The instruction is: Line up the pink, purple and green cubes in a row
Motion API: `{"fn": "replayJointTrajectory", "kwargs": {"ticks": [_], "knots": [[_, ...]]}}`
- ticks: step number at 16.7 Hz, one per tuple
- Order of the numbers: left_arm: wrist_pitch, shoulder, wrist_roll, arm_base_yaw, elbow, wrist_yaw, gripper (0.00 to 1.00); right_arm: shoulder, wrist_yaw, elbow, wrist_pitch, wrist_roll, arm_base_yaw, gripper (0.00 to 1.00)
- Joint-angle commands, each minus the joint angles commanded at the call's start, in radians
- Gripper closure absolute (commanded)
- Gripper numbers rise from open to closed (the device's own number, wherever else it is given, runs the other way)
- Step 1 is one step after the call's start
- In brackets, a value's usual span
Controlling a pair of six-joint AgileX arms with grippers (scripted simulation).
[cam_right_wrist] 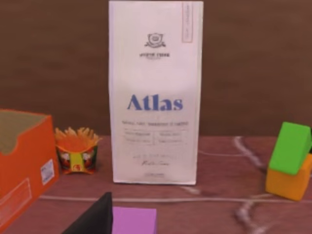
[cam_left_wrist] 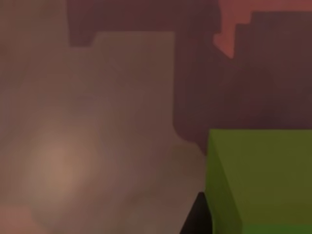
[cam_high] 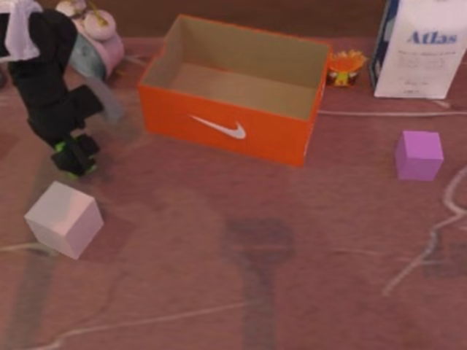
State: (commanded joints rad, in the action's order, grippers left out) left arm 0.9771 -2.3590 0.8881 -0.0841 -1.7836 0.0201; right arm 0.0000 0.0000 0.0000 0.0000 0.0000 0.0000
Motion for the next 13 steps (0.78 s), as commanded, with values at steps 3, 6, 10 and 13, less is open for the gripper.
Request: {"fn": "replayJointTrajectory", "kwargs": {"ticks": [3,6,10,13], "knots": [[0.119,0.036,-0.003,0.011,-0.067,0.000,1.00,0.000,0.000,0.000,0.000,0.000,0.000,0.00],[0.185,0.066,-0.004,0.017,-0.112,-0.002,1.00,0.000,0.000,0.000,0.000,0.000,0.000,0.00],[0.183,0.063,-0.003,0.011,-0.111,-0.002,1.00,0.000,0.000,0.000,0.000,0.000,0.000,0.00],[0.192,0.056,-0.009,-0.026,-0.129,-0.001,1.00,0.000,0.000,0.000,0.000,0.000,0.000,0.00]]}}
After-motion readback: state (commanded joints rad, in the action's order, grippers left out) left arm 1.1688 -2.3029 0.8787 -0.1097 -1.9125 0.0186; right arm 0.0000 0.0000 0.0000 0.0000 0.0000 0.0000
